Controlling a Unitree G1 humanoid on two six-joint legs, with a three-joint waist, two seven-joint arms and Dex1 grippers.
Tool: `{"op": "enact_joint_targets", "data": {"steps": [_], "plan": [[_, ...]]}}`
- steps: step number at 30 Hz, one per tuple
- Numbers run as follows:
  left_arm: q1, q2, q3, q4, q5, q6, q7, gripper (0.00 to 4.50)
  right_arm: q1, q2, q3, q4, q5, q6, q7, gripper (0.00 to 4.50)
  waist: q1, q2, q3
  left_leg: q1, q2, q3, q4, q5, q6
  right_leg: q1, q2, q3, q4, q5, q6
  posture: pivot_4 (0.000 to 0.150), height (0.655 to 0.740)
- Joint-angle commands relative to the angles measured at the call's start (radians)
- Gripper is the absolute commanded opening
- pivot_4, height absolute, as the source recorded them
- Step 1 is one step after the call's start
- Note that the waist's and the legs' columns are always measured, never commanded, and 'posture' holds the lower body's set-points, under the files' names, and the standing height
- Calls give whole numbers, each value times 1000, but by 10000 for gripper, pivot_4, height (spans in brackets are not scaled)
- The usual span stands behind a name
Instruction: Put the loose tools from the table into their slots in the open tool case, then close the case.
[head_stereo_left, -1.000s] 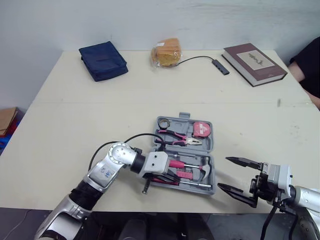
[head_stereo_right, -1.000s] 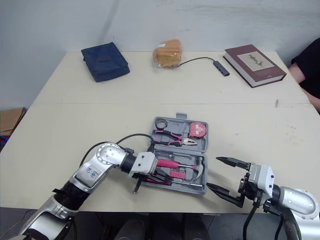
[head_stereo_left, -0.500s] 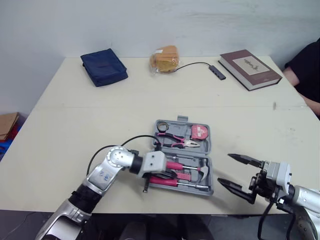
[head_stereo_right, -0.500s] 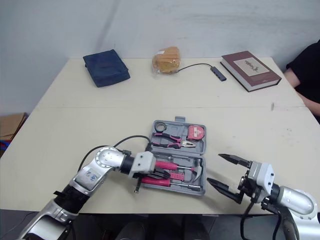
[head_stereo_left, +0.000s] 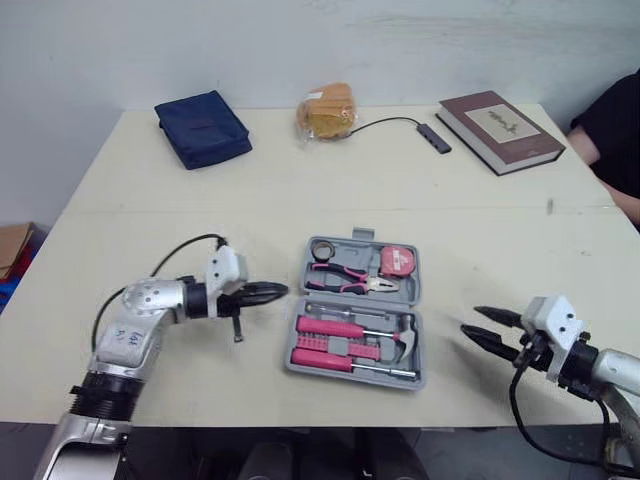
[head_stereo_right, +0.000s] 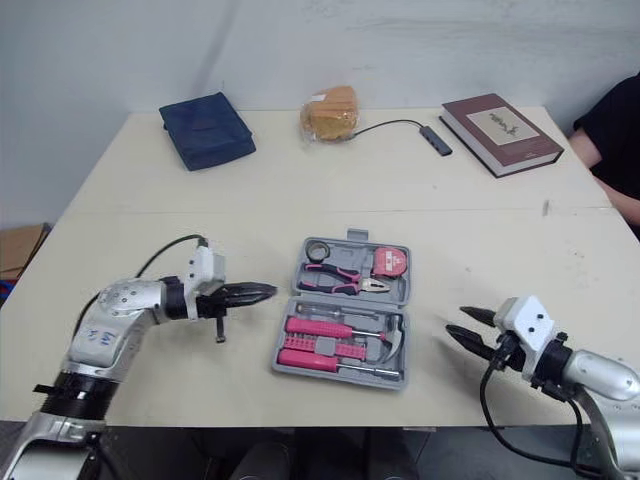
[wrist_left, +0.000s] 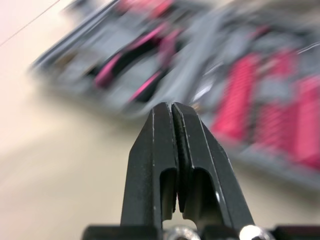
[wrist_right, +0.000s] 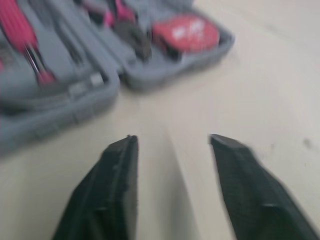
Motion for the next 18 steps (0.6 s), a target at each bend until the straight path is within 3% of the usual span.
{"op": "enact_joint_targets", "data": {"steps": [1,7,18], "plan": [[-23,-32,-13,21,38,12,57,0,-56,14,42,24,-27,-35,6,441,7,-1,2,-1,0,0,0,0,0,-1,0,0,0,0,0,1500,7400],[-57,-105,-62,52,87,34,106,0,-174,43,144,19,-18,72,13,113,11,-4,4,-3,-1,0,1,3,-6,-2,-1,0,0,1,1,1500,7400],[-87,-138,-106,51,99,95,81,0,-349,60,243,88,-74,107,22,113,-1,-6,5,-4,-1,-1,1,4,-7,-4,-1,0,0,1,1,1500,7400]]}}
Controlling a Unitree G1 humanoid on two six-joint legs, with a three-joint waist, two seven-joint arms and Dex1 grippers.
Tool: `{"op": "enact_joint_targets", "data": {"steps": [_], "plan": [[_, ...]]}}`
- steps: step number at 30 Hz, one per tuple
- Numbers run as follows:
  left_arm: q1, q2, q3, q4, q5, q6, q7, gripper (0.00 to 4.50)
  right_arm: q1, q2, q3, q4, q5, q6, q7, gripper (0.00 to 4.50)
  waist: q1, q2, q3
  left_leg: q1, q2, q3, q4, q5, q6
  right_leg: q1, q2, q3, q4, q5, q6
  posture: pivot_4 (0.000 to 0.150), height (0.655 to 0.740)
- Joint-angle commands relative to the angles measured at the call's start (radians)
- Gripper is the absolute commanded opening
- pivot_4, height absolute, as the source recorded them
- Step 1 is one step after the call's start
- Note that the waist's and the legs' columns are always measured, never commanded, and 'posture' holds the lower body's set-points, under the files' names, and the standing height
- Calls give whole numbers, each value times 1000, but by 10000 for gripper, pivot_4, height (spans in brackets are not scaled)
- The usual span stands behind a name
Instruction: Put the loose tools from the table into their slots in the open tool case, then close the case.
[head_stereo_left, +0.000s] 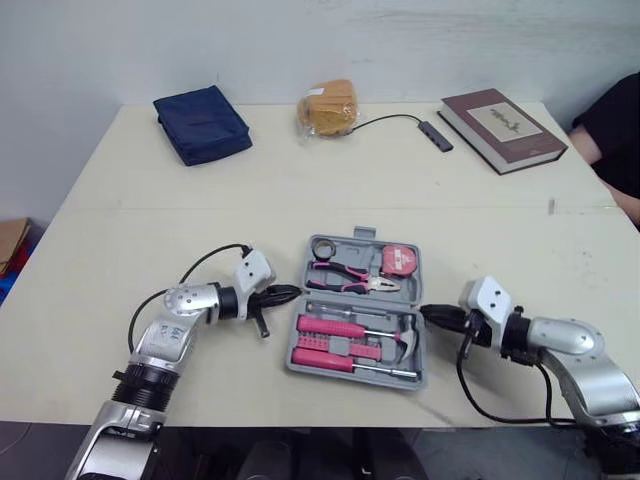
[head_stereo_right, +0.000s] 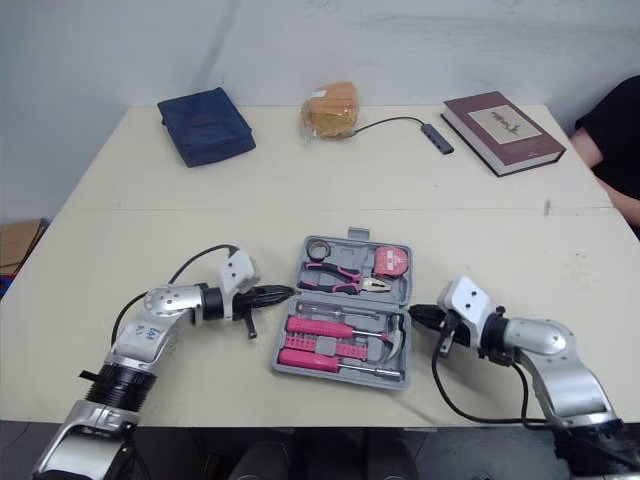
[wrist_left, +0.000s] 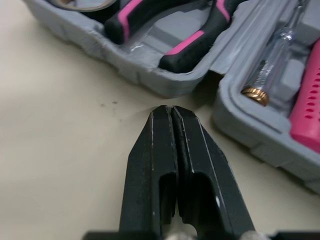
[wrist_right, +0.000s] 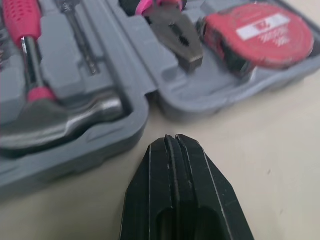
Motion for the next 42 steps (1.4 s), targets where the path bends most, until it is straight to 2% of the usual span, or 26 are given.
{"op": "enact_joint_targets", "data": {"steps": [1,12,16,21,22,24,25,30,31,32,35,37,40,42], "plan": [[-29,-26,-3,6,13,-9,26,0,-55,10,14,31,-12,7,2,113,0,0,0,0,0,0,0,0,0,0,0,0,0,0,0,1500,7400],[-67,-75,11,66,59,5,116,0,-201,74,58,189,-85,-3,-31,113,-5,-1,1,0,0,1,1,0,0,0,0,0,1,0,0,1500,7400],[-82,-61,12,125,95,-11,150,0,-238,73,70,268,-113,-30,-19,113,-11,-1,1,1,-1,1,1,1,-1,0,0,0,2,0,0,1500,7400],[-60,-30,45,92,90,22,167,0,-230,47,43,276,-104,-11,-33,113,-13,-1,1,1,-1,1,1,1,-1,0,0,0,2,0,0,1500,7400],[-51,-16,51,69,87,10,160,2612,-216,38,24,257,-73,25,-20,11,-13,-1,1,1,-1,1,1,1,-1,0,0,0,2,0,0,1500,7400],[-37,-8,87,19,51,32,161,7561,-199,27,-10,240,-67,27,-49,6552,-13,-1,1,1,-1,0,0,1,-1,0,-1,0,2,0,0,1500,7400],[-28,-1,112,-12,35,45,166,11977,-183,15,-32,212,-41,70,-41,9666,-12,-1,1,1,-1,0,0,1,-1,0,-1,0,1,0,0,1500,7400],[-6,17,191,-141,-56,130,157,34501,-159,21,-138,128,41,177,-100,34112,-8,-1,1,-4,-1,-2,1,1,-1,-3,-2,-1,-1,0,0,1500,7400],[-10,25,203,-173,-79,194,161,39295,-162,11,-161,87,74,264,-115,39309,-8,-1,1,-8,-1,-2,2,1,-1,-7,-2,-1,0,1,1,1500,7400],[-33,42,209,-211,-92,334,191,43698,-176,-16,-174,39,94,399,-142,43872,-8,-1,1,-13,-1,-1,3,1,-1,-13,-2,0,2,1,1,1500,7400],[-136,37,227,-261,-159,597,248,44828,-251,-67,-180,-55,150,695,-196,44884,-8,0,2,-17,-1,-1,3,3,-2,-18,-2,0,6,1,1,1500,7400],[-202,10,236,-238,-169,684,300,44828,-317,-64,-179,-84,192,843,-233,44884,-7,-1,2,-17,-2,-2,3,4,-2,-18,-2,0,7,1,0,1500,7400],[-274,-10,197,-181,-139,748,353,44828,-464,18,-219,-70,252,1097,-325,44884,-15,-1,3,-17,-2,-2,2,4,-2,-18,-1,0,6,1,0,1500,7400],[-328,-52,213,-135,-145,796,402,44828,-560,70,-226,-27,233,1231,-397,44884,-16,-1,3,-16,-2,-1,1,5,-4,-19,-1,1,7,1,0,1500,7400]]}}
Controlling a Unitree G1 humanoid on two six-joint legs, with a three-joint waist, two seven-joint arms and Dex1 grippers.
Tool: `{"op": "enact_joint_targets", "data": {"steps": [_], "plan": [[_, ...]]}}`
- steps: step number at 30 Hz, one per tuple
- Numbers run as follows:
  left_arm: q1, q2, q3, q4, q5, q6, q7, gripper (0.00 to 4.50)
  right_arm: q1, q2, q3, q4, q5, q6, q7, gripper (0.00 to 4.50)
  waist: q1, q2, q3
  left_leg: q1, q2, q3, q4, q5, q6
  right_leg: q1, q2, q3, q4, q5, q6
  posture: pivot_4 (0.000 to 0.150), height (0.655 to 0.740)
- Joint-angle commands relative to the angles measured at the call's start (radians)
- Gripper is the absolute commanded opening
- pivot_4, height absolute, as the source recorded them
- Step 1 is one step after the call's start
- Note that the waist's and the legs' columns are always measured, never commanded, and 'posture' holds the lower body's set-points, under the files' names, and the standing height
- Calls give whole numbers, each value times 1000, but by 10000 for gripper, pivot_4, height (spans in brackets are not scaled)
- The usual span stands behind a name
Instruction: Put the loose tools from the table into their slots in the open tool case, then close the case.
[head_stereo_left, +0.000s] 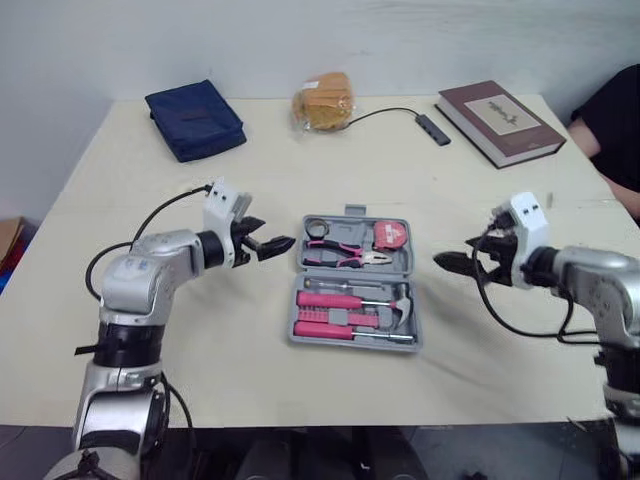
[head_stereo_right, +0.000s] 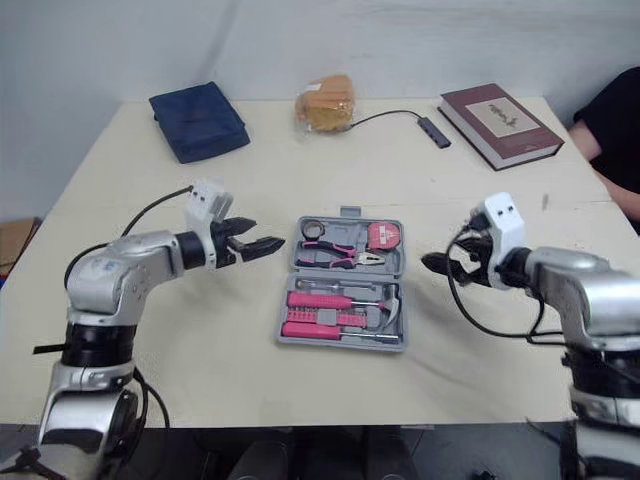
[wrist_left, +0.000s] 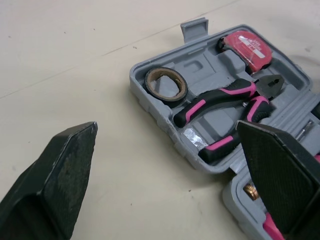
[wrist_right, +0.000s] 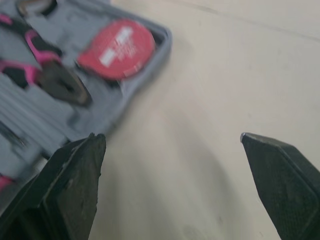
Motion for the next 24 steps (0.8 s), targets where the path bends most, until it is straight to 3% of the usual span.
{"op": "enact_joint_targets", "data": {"steps": [1,5,10,24], "plan": [[-70,-47,16,69,2,81,76,44828,-136,67,-41,38,2,235,-120,44884,2,0,0,-1,0,0,0,1,0,-1,0,0,1,0,0,1500,7400],[-110,-38,-46,128,42,64,85,44828,-228,122,-45,88,-21,333,-187,44884,5,0,0,-17,-3,0,1,5,-2,-19,-2,0,8,1,0,1500,7400],[-155,-51,-107,213,72,51,78,44828,-289,140,52,164,-58,348,-233,44884,4,0,0,-25,-6,3,2,7,0,-28,-3,-3,9,2,3,1500,7400],[-202,-98,-152,320,130,24,109,44828,-311,205,97,258,-112,329,-300,44884,0,-1,0,-28,-8,4,5,10,2,-29,-3,-2,9,6,5,1500,7400]]}}
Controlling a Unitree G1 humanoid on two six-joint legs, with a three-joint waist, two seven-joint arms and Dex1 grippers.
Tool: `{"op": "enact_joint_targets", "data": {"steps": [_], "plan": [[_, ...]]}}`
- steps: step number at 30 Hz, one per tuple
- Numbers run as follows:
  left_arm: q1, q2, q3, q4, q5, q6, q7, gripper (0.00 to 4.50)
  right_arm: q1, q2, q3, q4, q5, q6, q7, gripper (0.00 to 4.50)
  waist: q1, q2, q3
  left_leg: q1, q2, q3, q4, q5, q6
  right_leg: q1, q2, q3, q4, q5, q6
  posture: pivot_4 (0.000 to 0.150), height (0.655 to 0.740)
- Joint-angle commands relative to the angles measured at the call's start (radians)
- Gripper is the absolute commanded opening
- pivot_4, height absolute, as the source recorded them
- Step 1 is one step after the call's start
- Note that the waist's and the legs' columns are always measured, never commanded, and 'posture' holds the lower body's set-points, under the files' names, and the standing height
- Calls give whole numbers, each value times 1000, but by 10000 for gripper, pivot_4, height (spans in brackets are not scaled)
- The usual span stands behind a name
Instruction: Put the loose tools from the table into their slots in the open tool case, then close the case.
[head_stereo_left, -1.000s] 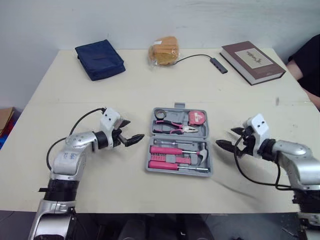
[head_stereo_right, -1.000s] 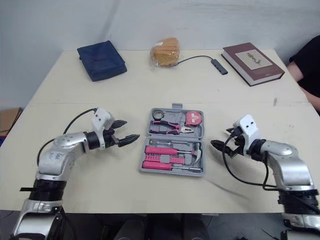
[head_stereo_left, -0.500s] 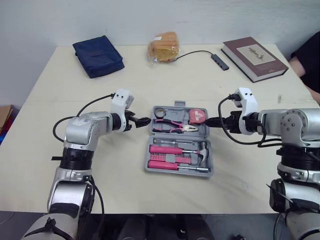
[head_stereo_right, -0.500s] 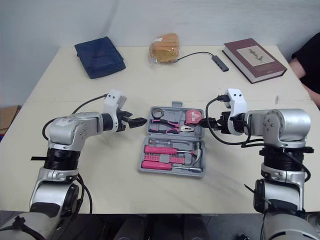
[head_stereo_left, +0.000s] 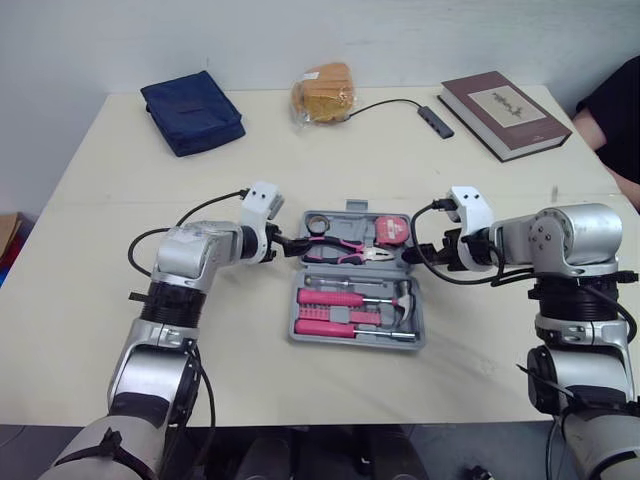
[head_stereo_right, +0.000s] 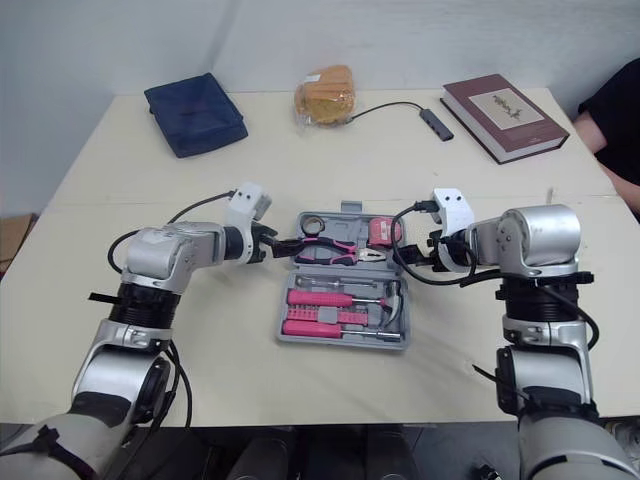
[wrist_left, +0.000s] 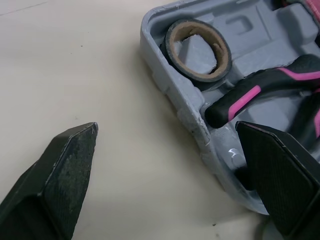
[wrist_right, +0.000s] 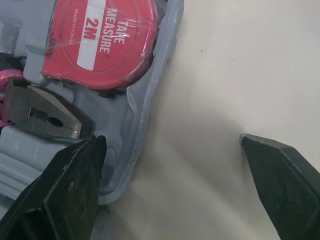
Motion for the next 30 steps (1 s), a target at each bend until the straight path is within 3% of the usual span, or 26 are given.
{"op": "enact_joint_targets", "data": {"steps": [1,3,5,6,8,12,15,16,17,24,30], "plan": [[-29,-14,-10,38,24,-11,16,44828,-9,27,-6,36,-26,-27,-29,44884,0,0,0,0,0,0,1,0,0,0,0,0,0,1,0,1500,7400],[-38,-24,-21,50,25,-14,9,44828,-2,36,0,50,-31,-44,-32,44884,0,-1,-1,0,0,0,2,0,0,0,0,0,1,1,0,1500,7400],[-44,-34,-26,57,16,4,-4,39342,7,46,-1,55,-32,-58,-33,45000,0,-4,-2,0,0,0,4,0,0,1,0,0,2,1,0,1500,7400],[-42,-30,-46,50,8,30,-29,36519,11,49,-2,52,-31,-58,-34,42514,0,-4,-2,0,0,0,6,0,0,1,0,0,3,1,0,1500,7400],[-34,-41,-44,40,2,45,-31,26544,15,63,-18,40,-26,-48,-36,34936,0,-4,-2,0,0,0,7,0,0,1,0,1,5,1,0,1500,7400],[-27,-57,-23,33,-16,65,-34,13256,18,96,-68,20,-30,-50,-56,19991,1,-4,-2,0,0,0,7,0,0,1,0,1,6,1,0,1500,7400],[-20,-77,20,24,-28,52,-19,2579,31,118,-106,-16,-35,-59,-76,5383,1,-4,-2,0,0,0,7,0,0,1,0,1,6,1,0,1500,7400],[-18,-82,31,22,-29,48,-14,1186,36,122,-113,-29,-35,-58,-79,1335,1,-4,-3,0,0,0,7,0,0,1,0,1,6,1,0,1500,7400],[-12,-85,48,13,-32,44,-8,132,49,132,-128,-60,-33,-74,-85,0,1,-3,-3,0,0,0,8,0,0,1,0,1,7,1,0,1500,7400],[98,-77,95,-98,-33,-215,-50,46,240,130,-119,-332,21,-371,20,0,1,-3,-3,0,0,0,9,0,0,0,0,2,8,1,0,1500,7400],[226,-33,100,-128,34,-582,-68,46,478,6,15,-445,-105,-777,120,0,2,-3,-3,-1,0,1,9,0,0,0,1,1,7,2,0,1500,7400]]}}
